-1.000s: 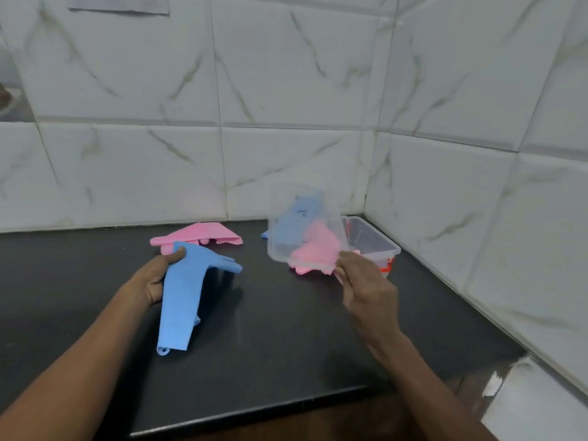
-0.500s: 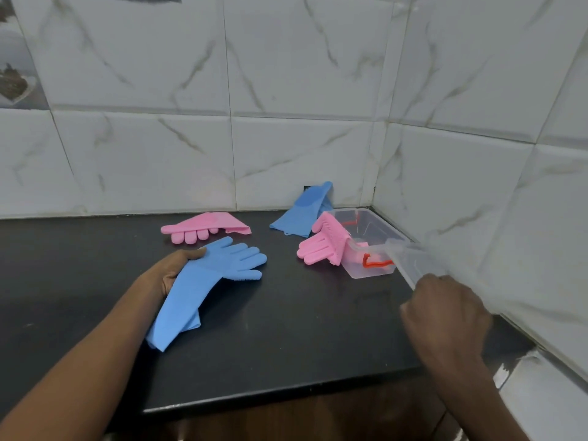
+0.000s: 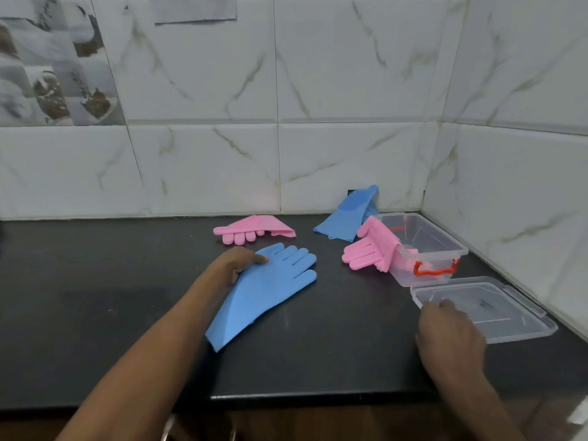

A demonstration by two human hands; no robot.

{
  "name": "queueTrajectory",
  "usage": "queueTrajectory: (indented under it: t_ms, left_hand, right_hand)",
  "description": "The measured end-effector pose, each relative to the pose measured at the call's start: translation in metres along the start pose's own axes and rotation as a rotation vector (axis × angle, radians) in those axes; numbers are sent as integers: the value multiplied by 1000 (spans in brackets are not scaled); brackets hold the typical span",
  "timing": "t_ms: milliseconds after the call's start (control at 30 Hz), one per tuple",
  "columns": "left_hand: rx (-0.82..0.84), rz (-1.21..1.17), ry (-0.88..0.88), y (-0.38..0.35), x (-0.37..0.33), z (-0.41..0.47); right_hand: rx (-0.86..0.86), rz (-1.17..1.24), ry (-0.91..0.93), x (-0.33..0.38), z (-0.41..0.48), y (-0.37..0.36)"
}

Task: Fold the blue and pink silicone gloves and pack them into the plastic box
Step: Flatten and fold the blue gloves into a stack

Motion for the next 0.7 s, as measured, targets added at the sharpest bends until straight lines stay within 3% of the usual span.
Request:
queueTrajectory:
  t_ms: [67, 100, 200, 267, 367, 500, 600, 700]
  left_hand:
    - [63, -45, -69, -7, -10, -6]
    - [113, -74, -127, -10, -17, -9]
    - [279, -176, -300, -24, -44, -29]
    - [365, -253, -357, -34, -57, -44]
    - [435, -314, -381, -46, -66, -54]
    - [338, -374, -270, -46, -46, -34]
    - [112, -220, -159, -44, -12, -13]
    - [-73, -269, -210, -32, 4, -1]
  right_hand:
    - [-52, 327, 67, 18, 15, -8]
    - [-49, 638, 79, 32, 24, -14]
    - [218, 1684, -87, 98, 50, -40]
    - [371, 1978, -176, 135, 66, -45]
    - [385, 2194, -212, 167, 88, -43]
    - [63, 2304, -211, 156, 110, -34]
    - [142, 2115, -261, 144, 112, -34]
    - [121, 1795, -204, 127, 121, -23]
Point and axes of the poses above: each hand's wrist, its own z-axis towards the middle knuckle, its own y-axis out of the back of the hand, x = y × z, the point moved 7 cm from there along z, towards the middle knuckle, and after that the axes turned 15 degrees about y, right-handed, at the moved point
